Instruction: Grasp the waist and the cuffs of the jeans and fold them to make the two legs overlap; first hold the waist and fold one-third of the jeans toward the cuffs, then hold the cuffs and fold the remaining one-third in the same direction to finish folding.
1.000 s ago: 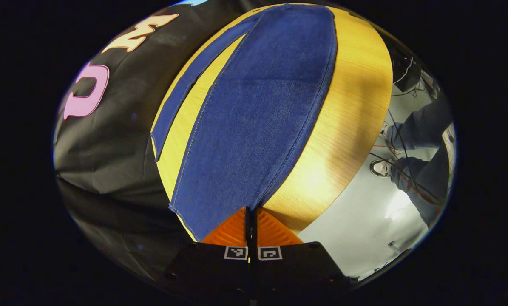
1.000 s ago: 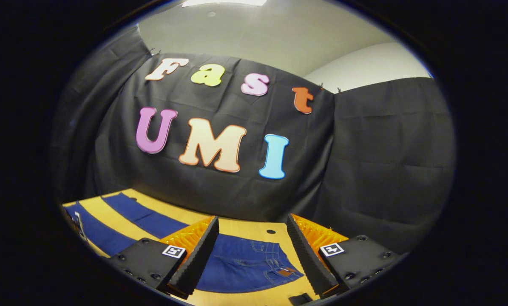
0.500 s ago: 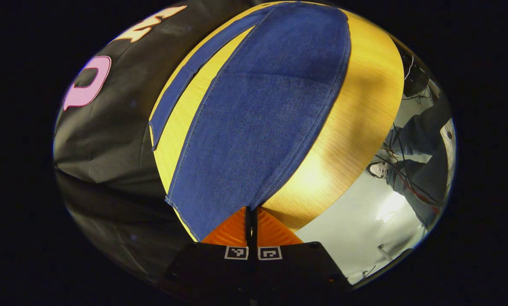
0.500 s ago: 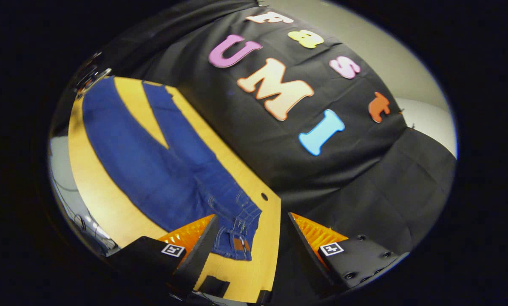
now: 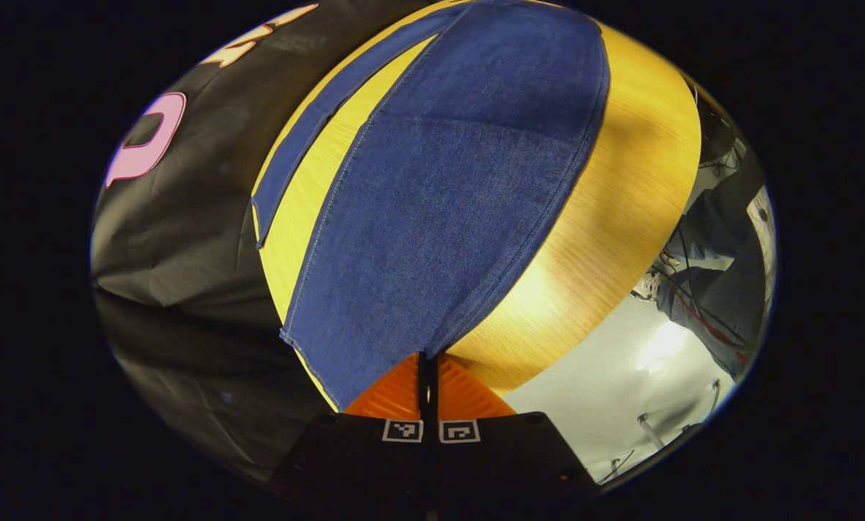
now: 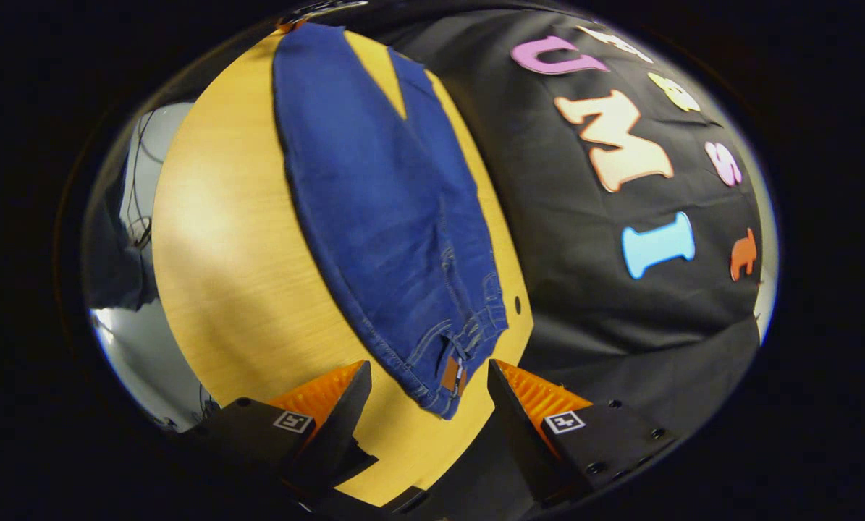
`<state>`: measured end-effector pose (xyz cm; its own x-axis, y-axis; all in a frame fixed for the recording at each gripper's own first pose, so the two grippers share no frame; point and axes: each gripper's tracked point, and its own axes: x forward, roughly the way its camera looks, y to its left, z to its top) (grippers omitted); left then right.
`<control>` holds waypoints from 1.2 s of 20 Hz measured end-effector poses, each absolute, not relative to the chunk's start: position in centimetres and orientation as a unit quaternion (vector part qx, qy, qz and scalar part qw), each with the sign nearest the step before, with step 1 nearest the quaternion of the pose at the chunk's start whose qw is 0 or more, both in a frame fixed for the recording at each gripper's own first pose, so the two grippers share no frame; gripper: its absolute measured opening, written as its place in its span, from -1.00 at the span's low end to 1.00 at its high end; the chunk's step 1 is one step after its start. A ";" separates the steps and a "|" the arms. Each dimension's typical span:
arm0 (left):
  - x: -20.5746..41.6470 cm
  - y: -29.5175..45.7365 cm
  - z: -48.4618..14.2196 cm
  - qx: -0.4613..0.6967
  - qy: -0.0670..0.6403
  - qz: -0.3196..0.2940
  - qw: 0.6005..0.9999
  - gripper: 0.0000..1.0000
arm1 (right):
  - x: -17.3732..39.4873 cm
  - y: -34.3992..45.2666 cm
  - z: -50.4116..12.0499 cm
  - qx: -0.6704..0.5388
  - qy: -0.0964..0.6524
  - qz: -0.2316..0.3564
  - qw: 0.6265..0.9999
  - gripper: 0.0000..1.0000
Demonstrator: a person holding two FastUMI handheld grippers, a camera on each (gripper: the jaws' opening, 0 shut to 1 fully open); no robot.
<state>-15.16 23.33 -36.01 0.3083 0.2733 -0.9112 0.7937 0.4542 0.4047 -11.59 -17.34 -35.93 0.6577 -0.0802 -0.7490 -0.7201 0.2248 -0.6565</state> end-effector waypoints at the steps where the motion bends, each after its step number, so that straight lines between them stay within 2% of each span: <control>1: -14.9 23.3 -36.1 0.484 0.553 -0.200 0.648 -1.00 | -11.5 -17.6 -37.1 -0.583 0.352 0.236 0.693 0.99; 4: -15.2 23.4 -35.9 0.484 0.562 -0.192 0.643 -1.00 | -10.7 -18.4 -38.5 -0.601 0.355 0.250 0.671 0.99; 8: -15.0 23.4 -35.9 0.483 0.570 -0.181 0.639 -1.00 | -9.0 -18.6 -39.8 -0.595 0.361 0.253 0.672 0.89; 9: -15.1 23.4 -35.9 0.483 0.574 -0.178 0.637 -1.00 | -9.3 -18.5 -40.5 -0.593 0.369 0.260 0.667 0.65; 10: -14.9 23.4 -35.9 0.486 0.573 -0.178 0.635 -1.00 | -9.5 -18.1 -41.1 -0.595 0.369 0.268 0.662 0.49; 13: -15.0 23.5 -35.9 0.492 0.574 -0.172 0.632 -1.00 | -9.5 -17.9 -41.8 -0.608 0.349 0.268 0.661 -0.56; 14: -14.9 23.4 -35.9 0.493 0.572 -0.170 0.633 -1.00 | -9.1 -18.1 -41.8 -0.604 0.348 0.263 0.667 -0.77; 15: -14.9 23.5 -35.9 0.494 0.571 -0.165 0.634 -1.00 | -9.3 -18.1 -41.5 -0.597 0.346 0.256 0.677 -0.82; 16: -14.9 23.6 -35.9 0.494 0.570 -0.160 0.637 -1.00 | -9.2 -18.0 -41.5 -0.584 0.354 0.252 0.685 -0.79; 17: -14.7 23.6 -35.9 0.492 0.570 -0.152 0.640 -1.00 | -9.1 -18.0 -41.6 -0.576 0.355 0.249 0.693 -0.89; 20: -14.3 23.4 -35.4 0.485 0.564 -0.124 0.657 -1.00 | -8.5 -17.8 -40.3 -0.569 0.341 0.233 0.711 -0.89; 24: -12.9 23.3 -33.4 0.479 0.549 -0.087 0.679 -1.00 | -5.8 -17.2 -36.6 -0.523 0.321 0.175 0.769 -0.94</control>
<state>-12.91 23.26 -33.42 0.3818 0.4084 -0.8291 0.6437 0.5262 0.5556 -5.77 -17.23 -36.62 0.7321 -0.0670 -0.6779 -0.6059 0.3907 -0.6930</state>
